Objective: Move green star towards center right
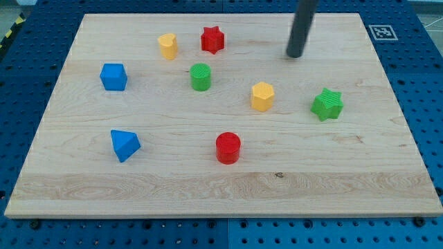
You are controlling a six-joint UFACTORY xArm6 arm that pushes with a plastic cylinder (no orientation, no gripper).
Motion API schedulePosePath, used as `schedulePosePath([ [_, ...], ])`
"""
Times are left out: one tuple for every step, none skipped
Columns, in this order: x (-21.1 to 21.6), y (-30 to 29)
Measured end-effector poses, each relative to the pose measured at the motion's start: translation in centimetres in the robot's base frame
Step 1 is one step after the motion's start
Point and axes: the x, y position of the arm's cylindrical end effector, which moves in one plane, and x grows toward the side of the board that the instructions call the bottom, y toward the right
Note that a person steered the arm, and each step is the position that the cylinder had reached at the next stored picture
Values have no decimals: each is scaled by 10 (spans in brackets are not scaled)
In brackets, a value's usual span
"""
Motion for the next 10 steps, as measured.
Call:
schedulePosePath([
  [0, -17],
  [48, 6],
  [86, 18],
  [90, 18],
  [170, 20],
  [174, 20],
  [174, 20],
  [159, 47],
  [141, 70],
  [141, 70],
])
